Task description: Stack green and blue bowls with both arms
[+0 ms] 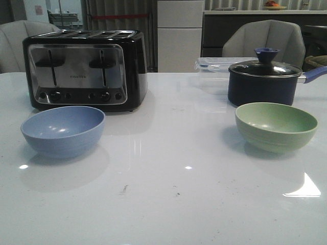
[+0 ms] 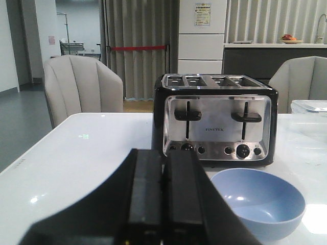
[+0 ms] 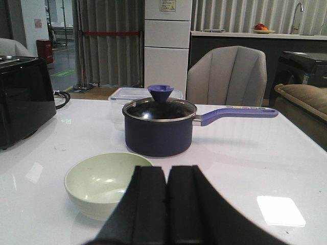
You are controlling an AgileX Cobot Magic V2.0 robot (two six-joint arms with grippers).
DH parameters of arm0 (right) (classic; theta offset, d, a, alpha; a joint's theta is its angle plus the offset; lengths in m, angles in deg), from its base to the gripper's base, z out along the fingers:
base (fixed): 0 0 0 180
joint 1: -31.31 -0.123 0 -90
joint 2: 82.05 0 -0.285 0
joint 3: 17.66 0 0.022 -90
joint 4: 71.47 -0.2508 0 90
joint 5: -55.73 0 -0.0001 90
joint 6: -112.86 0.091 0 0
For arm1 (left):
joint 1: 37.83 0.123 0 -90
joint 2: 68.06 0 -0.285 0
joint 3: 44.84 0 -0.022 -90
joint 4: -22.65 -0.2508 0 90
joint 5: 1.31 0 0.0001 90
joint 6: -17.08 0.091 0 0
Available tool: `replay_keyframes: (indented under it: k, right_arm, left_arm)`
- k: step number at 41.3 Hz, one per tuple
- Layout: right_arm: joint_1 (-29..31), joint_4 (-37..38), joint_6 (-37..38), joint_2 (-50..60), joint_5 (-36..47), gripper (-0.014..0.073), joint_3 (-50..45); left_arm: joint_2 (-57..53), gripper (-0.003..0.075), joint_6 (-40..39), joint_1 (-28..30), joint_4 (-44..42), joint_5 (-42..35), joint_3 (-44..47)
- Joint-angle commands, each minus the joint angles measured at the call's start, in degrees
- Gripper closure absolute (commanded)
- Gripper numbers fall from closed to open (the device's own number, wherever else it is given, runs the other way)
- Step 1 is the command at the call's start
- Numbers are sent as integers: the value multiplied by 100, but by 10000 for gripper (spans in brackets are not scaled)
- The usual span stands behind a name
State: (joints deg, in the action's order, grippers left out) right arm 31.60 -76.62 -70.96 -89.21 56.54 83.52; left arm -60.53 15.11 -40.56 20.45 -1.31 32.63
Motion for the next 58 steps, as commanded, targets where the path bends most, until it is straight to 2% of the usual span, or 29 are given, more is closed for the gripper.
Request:
replay_keyframes:
  k: [1,30,35,39,46,58]
  right_arm:
    - [35,67,14,101,478,538,19]
    - [37,116,8,101,573,538,38]
    - [37,116,8,101,401,538,411]
    - [37,116,8,80,-36,538,1007]
    - [37,120,8,-291,-808,538,2146]
    - [37,120,8,-1530,-2240,538,3660]
  left_arm:
    - [-109,627,-67,10,5,-540,19]
    - [-109,627,-10,10,-9,-656,-7]
    - [-109,627,-10,10,-21,-659,-350]
    - [-88,627,-10,10,-21,-527,-858]
    - [167,627,-10,10,-21,237,-1995]
    - [1470,627,-10,10,-11,2142,-3750]
